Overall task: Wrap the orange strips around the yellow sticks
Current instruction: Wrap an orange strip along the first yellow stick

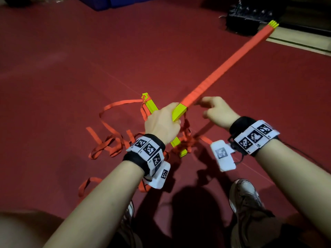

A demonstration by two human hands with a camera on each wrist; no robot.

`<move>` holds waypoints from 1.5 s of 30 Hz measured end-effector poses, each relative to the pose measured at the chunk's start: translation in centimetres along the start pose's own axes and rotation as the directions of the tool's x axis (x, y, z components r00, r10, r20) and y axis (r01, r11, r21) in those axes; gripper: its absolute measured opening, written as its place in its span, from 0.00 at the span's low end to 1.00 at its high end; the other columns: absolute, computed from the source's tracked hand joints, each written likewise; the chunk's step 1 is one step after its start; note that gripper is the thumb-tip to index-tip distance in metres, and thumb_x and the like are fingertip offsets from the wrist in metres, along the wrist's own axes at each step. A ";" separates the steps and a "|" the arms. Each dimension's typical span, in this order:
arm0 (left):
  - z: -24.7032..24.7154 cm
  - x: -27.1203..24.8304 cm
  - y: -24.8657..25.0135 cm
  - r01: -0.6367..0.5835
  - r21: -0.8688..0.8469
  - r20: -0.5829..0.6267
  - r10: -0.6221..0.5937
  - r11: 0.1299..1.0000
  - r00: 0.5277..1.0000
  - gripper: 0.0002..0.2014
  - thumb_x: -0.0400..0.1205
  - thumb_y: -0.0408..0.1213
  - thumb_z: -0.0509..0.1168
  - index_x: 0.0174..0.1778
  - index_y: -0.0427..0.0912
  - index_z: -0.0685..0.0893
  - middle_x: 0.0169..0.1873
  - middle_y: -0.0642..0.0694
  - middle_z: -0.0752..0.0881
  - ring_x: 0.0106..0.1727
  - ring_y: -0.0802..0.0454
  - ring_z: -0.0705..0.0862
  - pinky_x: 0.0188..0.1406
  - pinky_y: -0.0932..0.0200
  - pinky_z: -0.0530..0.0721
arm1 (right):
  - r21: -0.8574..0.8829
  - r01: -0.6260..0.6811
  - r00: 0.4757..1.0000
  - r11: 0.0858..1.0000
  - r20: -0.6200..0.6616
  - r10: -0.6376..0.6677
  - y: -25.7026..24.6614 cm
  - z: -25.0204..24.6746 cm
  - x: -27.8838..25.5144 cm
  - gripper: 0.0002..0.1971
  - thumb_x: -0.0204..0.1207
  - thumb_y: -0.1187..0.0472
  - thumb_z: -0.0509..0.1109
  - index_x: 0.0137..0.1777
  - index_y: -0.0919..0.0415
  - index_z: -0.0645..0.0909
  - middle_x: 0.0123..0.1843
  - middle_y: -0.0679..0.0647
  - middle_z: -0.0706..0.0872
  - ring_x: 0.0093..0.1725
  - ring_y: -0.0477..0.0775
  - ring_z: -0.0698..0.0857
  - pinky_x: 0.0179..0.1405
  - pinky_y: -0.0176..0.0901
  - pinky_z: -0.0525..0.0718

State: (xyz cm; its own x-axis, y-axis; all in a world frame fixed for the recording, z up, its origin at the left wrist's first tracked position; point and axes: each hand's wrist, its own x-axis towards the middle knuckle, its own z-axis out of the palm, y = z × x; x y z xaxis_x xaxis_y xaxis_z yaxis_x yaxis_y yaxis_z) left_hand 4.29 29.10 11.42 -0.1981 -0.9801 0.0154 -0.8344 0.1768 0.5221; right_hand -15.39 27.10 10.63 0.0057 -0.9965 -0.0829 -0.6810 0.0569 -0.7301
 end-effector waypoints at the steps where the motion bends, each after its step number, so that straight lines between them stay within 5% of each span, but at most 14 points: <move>1: 0.0 0.0 0.1 -0.002 -0.014 0.002 0.002 1.000 1.000 0.24 0.83 0.44 0.69 0.75 0.66 0.75 0.58 0.41 0.89 0.62 0.30 0.84 0.58 0.46 0.82 | 0.157 -0.014 1.000 0.987 0.009 0.013 -0.1 0.7 0.0 0.22 0.69 0.82 0.63 0.57 0.62 0.85 0.57 0.61 0.90 0.61 0.60 0.86 0.58 0.43 0.85; 4: 0.1 0.0 0.2 0.003 -0.077 0.015 -0.002 0.997 1.000 0.24 0.82 0.45 0.70 0.74 0.66 0.77 0.58 0.42 0.89 0.62 0.31 0.83 0.59 0.47 0.82 | 0.520 -0.097 0.995 0.849 0.045 0.086 -0.2 2.0 -0.1 0.17 0.73 0.86 0.60 0.57 0.73 0.79 0.48 0.60 0.88 0.48 0.50 0.88 0.38 0.30 0.81; 7: 0.2 -0.1 0.4 -0.013 -0.157 0.033 0.019 0.987 0.999 0.23 0.80 0.45 0.73 0.71 0.65 0.80 0.53 0.45 0.90 0.60 0.34 0.84 0.58 0.48 0.83 | 0.615 -0.055 0.998 0.787 0.018 0.055 0.3 2.6 -0.2 0.16 0.74 0.86 0.62 0.54 0.71 0.82 0.44 0.54 0.87 0.38 0.39 0.86 0.35 0.27 0.79; 10: 0.1 0.1 0.6 -0.038 -0.191 0.030 0.044 0.981 0.999 0.22 0.78 0.44 0.74 0.68 0.63 0.82 0.48 0.48 0.90 0.57 0.37 0.85 0.54 0.50 0.82 | 0.613 0.018 0.999 0.790 -0.051 0.017 0.6 3.0 -0.2 0.14 0.72 0.82 0.68 0.45 0.63 0.84 0.37 0.49 0.88 0.38 0.44 0.85 0.45 0.34 0.81; 14: -0.1 0.3 0.6 -0.042 -0.211 0.021 0.048 0.977 0.999 0.19 0.78 0.44 0.74 0.65 0.63 0.84 0.32 0.53 0.84 0.49 0.37 0.86 0.49 0.49 0.83 | 0.657 -0.020 0.997 0.753 -0.047 0.067 0.3 2.6 -0.5 0.14 0.78 0.82 0.63 0.37 0.66 0.79 0.29 0.58 0.85 0.27 0.49 0.85 0.30 0.39 0.86; 16: -0.1 0.3 0.6 -0.039 -0.222 0.018 0.044 0.974 0.999 0.19 0.78 0.44 0.74 0.64 0.62 0.84 0.28 0.55 0.81 0.47 0.37 0.87 0.49 0.48 0.84 | 0.650 -0.040 0.995 0.759 -0.045 0.090 -0.2 2.3 -0.7 0.15 0.77 0.82 0.61 0.35 0.66 0.78 0.27 0.59 0.84 0.22 0.49 0.80 0.22 0.38 0.81; 20: 0.1 0.2 0.7 -0.029 -0.196 -0.015 0.027 0.980 1.000 0.19 0.79 0.45 0.73 0.66 0.61 0.82 0.43 0.49 0.89 0.55 0.36 0.85 0.52 0.49 0.82 | 0.586 -0.026 0.994 0.810 -0.072 0.084 -0.4 2.4 -0.6 0.14 0.75 0.78 0.64 0.31 0.63 0.80 0.28 0.62 0.85 0.17 0.46 0.67 0.18 0.33 0.65; 25: 0.2 0.2 0.4 0.034 -0.027 -0.088 -0.036 0.999 0.995 0.21 0.82 0.46 0.69 0.72 0.56 0.78 0.57 0.41 0.89 0.62 0.31 0.84 0.55 0.46 0.79 | 0.312 0.021 0.968 0.950 -0.245 0.059 -2.0 3.0 -1.4 0.10 0.76 0.63 0.71 0.32 0.59 0.86 0.24 0.52 0.86 0.20 0.40 0.74 0.23 0.31 0.71; 29: 0.3 -0.4 0.6 -0.011 0.186 -0.132 0.036 0.982 0.991 0.17 0.84 0.43 0.65 0.69 0.49 0.78 0.59 0.41 0.87 0.60 0.31 0.85 0.48 0.45 0.78 | 0.517 -0.015 0.981 0.856 -0.159 0.114 -3.7 2.9 -2.0 0.22 0.79 0.45 0.72 0.29 0.59 0.86 0.20 0.51 0.81 0.18 0.45 0.66 0.23 0.41 0.64; 33: 0.3 -0.7 1.2 -0.090 0.352 -0.193 0.166 0.932 0.967 0.17 0.81 0.41 0.65 0.66 0.43 0.75 0.57 0.42 0.82 0.55 0.35 0.86 0.37 0.48 0.68 | 0.641 -0.060 0.965 0.765 -0.158 0.209 -4.2 2.7 -1.8 0.25 0.72 0.43 0.80 0.21 0.56 0.80 0.26 0.60 0.78 0.19 0.51 0.62 0.19 0.39 0.59; 36: 0.6 -0.6 1.9 -0.074 0.255 -0.171 0.121 0.964 0.978 0.23 0.78 0.50 0.67 0.64 0.42 0.73 0.57 0.41 0.81 0.59 0.35 0.83 0.45 0.45 0.75 | 0.694 -0.123 0.951 0.710 -0.122 0.285 -3.7 2.5 -1.6 0.22 0.74 0.54 0.80 0.25 0.57 0.73 0.24 0.56 0.72 0.18 0.49 0.62 0.17 0.36 0.58; 39: 0.6 0.4 2.3 0.040 -0.132 0.060 -0.032 0.990 0.998 0.25 0.74 0.56 0.69 0.58 0.45 0.70 0.53 0.42 0.83 0.57 0.36 0.84 0.50 0.44 0.79 | 0.704 -0.115 0.959 0.701 -0.106 0.264 -3.0 1.7 -1.6 0.22 0.76 0.60 0.79 0.30 0.56 0.67 0.21 0.50 0.69 0.15 0.46 0.61 0.14 0.31 0.57; 42: -0.6 1.2 1.8 0.258 -0.663 0.337 -0.027 0.702 0.941 0.22 0.69 0.46 0.75 0.51 0.44 0.73 0.41 0.37 0.87 0.38 0.38 0.87 0.38 0.47 0.87 | 0.725 -0.032 0.988 0.688 -0.079 0.129 -2.7 0.5 -2.0 0.22 0.78 0.63 0.76 0.29 0.56 0.66 0.21 0.49 0.69 0.15 0.44 0.62 0.14 0.30 0.59; 45: -1.3 0.6 1.1 0.438 -0.795 0.549 0.191 0.419 0.814 0.13 0.77 0.34 0.72 0.55 0.41 0.81 0.40 0.32 0.88 0.31 0.40 0.87 0.29 0.51 0.88 | 0.700 0.045 0.998 0.712 0.006 -0.069 -2.5 -0.3 -2.2 0.17 0.78 0.60 0.76 0.35 0.66 0.72 0.23 0.51 0.72 0.18 0.46 0.64 0.17 0.33 0.59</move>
State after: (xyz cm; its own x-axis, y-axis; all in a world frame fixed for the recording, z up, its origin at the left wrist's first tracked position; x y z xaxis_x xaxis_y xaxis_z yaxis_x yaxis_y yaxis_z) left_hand 3.94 28.58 13.14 -0.6033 -0.7139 -0.3556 -0.0273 -0.4271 0.9038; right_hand -13.90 29.08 12.84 0.0572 -0.9977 -0.0364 0.0278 0.0380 -0.9989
